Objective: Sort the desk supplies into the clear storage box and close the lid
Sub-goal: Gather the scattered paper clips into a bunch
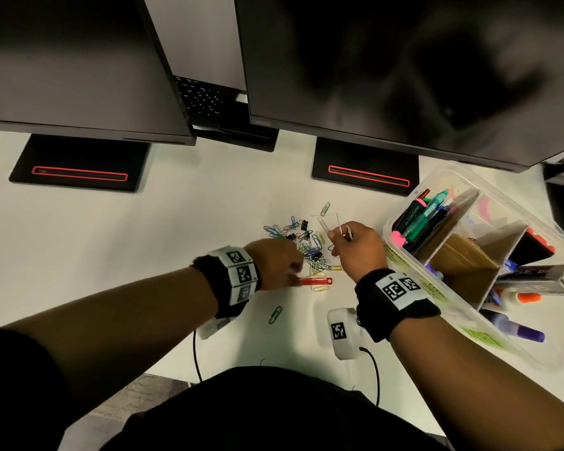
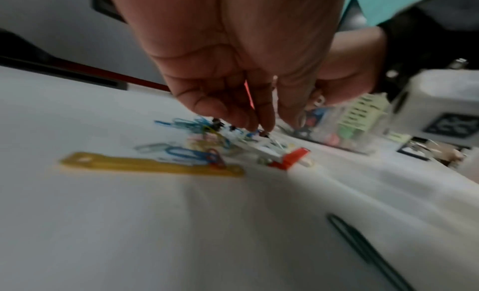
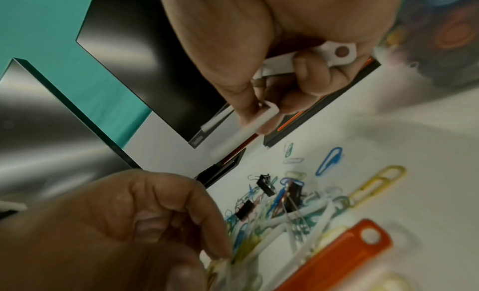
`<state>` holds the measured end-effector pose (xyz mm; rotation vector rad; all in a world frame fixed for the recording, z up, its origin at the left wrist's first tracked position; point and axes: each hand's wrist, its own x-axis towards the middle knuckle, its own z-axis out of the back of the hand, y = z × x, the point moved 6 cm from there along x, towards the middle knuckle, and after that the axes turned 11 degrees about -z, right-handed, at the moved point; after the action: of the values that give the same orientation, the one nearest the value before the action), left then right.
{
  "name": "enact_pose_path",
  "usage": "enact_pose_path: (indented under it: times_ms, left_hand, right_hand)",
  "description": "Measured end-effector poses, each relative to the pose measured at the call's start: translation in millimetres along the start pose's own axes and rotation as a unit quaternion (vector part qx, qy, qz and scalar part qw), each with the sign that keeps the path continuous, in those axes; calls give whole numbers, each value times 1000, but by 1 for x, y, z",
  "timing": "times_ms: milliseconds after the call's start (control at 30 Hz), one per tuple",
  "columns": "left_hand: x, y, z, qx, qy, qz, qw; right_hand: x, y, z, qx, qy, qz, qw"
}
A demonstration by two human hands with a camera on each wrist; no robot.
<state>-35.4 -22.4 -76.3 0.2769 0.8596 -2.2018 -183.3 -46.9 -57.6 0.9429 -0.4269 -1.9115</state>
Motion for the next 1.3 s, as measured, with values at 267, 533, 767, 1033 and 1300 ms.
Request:
enact_pose_path:
  times_ms: [267, 533, 767, 1033, 1300]
  left_hand:
    - [15, -11, -13, 80, -10, -10, 997]
    - [12, -1, -12, 43, -28, 12, 999]
    - [5, 1, -9, 24, -63, 8, 998]
    - [-31, 43, 9, -43, -151, 92, 983]
    - [-63, 71, 18, -206, -270, 163, 926]
  right_hand:
    - [-5, -15, -8, -66, 69, 22, 995]
    - [-15, -38, -30, -154, 172, -11, 973]
    - [-11, -39, -31, -178, 153, -1, 972]
    - [-11, -37, -19, -167, 165, 20, 972]
    - [-17, -19, -35, -129, 162, 48, 977]
